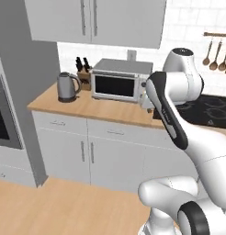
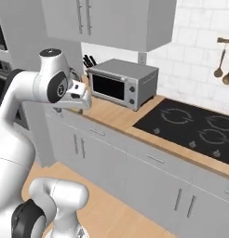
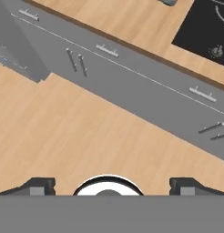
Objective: Navigate to the electric kettle.
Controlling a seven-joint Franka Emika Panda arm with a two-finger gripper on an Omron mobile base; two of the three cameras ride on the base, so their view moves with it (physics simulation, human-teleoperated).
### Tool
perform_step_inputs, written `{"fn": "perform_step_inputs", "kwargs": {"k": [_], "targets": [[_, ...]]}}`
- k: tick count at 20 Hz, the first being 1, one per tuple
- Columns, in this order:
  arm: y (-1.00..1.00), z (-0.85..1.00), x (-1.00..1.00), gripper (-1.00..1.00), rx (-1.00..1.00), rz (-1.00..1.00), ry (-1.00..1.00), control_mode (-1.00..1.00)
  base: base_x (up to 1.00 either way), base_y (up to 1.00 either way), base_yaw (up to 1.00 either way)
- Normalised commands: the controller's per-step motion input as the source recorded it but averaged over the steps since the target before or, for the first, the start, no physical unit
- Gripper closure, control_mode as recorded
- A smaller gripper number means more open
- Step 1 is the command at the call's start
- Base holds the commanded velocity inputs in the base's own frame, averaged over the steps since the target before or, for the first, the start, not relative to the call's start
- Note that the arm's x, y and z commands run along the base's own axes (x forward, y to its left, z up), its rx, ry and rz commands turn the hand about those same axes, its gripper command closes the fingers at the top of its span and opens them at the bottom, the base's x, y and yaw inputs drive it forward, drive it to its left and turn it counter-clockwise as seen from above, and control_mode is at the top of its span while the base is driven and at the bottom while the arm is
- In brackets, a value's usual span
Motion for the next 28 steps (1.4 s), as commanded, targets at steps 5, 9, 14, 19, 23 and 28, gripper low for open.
{"fn": "perform_step_inputs", "kwargs": {"k": [5,9,14,19,23,28], "targets": [[0.00,0.00,0.00,-1.00,0.00,0.00,0.00,1.00,0.53,1.00,-0.31],[0.00,0.00,0.00,-1.00,0.00,0.00,0.00,1.00,0.61,1.00,-0.41],[0.00,0.00,0.00,-1.00,0.00,0.00,0.00,1.00,0.59,1.00,-0.38],[0.00,0.00,0.00,-1.00,0.00,0.00,0.00,1.00,0.64,1.00,-0.32],[0.00,0.00,0.00,-1.00,0.00,0.00,0.00,1.00,0.69,0.69,-0.22],[0.00,0.00,0.00,-1.00,0.00,0.00,0.00,1.00,0.72,0.20,-0.10]]}}
